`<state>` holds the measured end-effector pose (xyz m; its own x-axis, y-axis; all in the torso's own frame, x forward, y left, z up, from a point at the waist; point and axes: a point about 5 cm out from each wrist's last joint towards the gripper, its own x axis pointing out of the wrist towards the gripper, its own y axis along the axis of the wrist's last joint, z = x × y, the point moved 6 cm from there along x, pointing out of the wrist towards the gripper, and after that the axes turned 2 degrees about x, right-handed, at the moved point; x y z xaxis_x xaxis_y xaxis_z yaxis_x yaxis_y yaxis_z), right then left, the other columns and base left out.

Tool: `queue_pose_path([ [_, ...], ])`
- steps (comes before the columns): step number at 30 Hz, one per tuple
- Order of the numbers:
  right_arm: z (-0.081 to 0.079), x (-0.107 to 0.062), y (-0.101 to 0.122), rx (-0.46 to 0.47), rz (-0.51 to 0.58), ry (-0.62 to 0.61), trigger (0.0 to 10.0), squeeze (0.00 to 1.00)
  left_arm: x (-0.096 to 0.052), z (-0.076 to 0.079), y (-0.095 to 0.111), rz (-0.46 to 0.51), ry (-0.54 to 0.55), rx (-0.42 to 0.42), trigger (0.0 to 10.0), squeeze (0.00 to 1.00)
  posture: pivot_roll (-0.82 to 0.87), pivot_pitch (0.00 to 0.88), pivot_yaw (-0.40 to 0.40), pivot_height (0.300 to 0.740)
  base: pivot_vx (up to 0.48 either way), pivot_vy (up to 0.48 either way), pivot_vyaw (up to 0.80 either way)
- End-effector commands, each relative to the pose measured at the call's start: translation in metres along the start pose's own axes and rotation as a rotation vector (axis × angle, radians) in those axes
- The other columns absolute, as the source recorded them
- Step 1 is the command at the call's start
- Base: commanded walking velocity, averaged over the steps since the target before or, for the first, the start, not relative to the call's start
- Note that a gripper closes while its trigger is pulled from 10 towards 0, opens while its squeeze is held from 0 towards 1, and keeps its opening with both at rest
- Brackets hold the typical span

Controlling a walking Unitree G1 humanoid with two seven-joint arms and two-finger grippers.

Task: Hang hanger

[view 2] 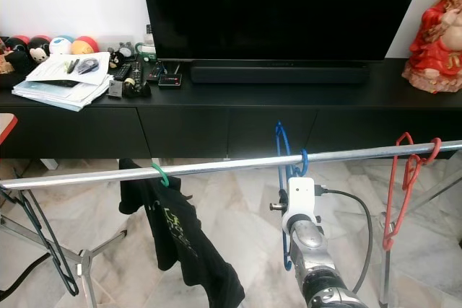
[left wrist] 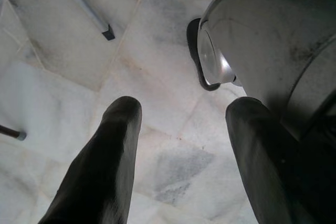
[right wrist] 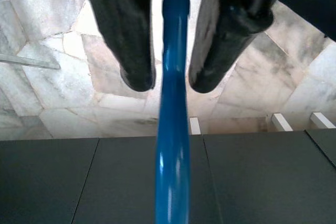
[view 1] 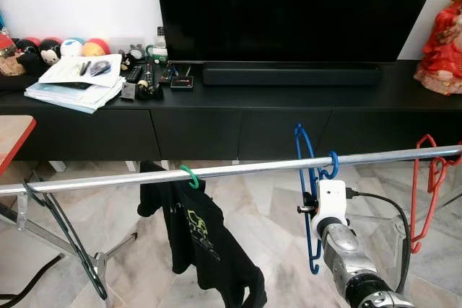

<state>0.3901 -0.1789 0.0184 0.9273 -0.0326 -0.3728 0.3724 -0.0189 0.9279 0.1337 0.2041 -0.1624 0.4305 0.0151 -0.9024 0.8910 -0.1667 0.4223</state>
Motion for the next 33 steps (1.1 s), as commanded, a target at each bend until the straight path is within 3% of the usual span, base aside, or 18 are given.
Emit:
queue_pose_path([
  [1,0.003,-0.002,-0.004,0.015,0.004,-0.015,10.0,1.0,0.004,0.035,0.014,0.026,-0.084,0.016,10.0,0.0,-0.01,0.094,-0.022,0.721,0.0,0.0,0.0],
  [2,0.003,-0.003,-0.004,0.022,0.021,-0.014,10.0,1.0,0.005,0.042,0.018,0.03,-0.088,0.02,10.0,0.0,-0.01,0.093,-0.021,0.721,0.0,0.0,0.0],
  [8,0.002,-0.006,-0.005,0.031,0.057,-0.01,10.0,1.0,0.006,0.046,0.022,0.036,-0.091,0.024,10.0,0.0,-0.01,0.091,-0.019,0.721,0.0,0.0,0.0],
  [9,0.002,-0.008,-0.002,0.029,0.09,-0.009,10.0,0.78,0.007,0.051,0.027,0.043,-0.094,0.026,10.0,0.0,-0.01,0.088,-0.02,0.721,0.0,0.0,0.0],
  [10,0.002,-0.009,0.0,0.028,0.109,-0.011,10.0,0.0,0.007,0.054,0.029,0.045,-0.097,0.028,10.0,0.0,-0.01,0.087,-0.02,0.721,0.0,0.0,0.0],
  [14,0.004,-0.014,0.002,0.034,0.165,-0.019,10.0,0.0,0.008,0.066,0.037,0.053,-0.108,0.03,10.0,0.0,-0.01,0.083,-0.021,0.721,0.0,0.0,0.0],
  [19,0.012,-0.03,-0.004,0.054,0.242,-0.065,10.0,0.0,0.005,0.04,0.018,0.029,-0.096,0.029,10.0,0.0,-0.02,0.078,-0.018,0.721,0.0,0.0,0.0],
  [27,0.029,-0.058,-0.002,0.057,0.357,-0.125,10.0,0.0,0.006,0.042,0.022,0.037,-0.095,0.029,10.0,0.0,-0.03,0.064,-0.017,0.721,0.0,0.0,0.0],
  [33,0.029,-0.076,-0.004,0.049,0.394,-0.11,10.0,0.0,0.005,0.039,0.021,0.042,-0.09,0.039,10.0,0.0,-0.03,0.042,-0.015,0.721,0.0,0.0,0.0],
])
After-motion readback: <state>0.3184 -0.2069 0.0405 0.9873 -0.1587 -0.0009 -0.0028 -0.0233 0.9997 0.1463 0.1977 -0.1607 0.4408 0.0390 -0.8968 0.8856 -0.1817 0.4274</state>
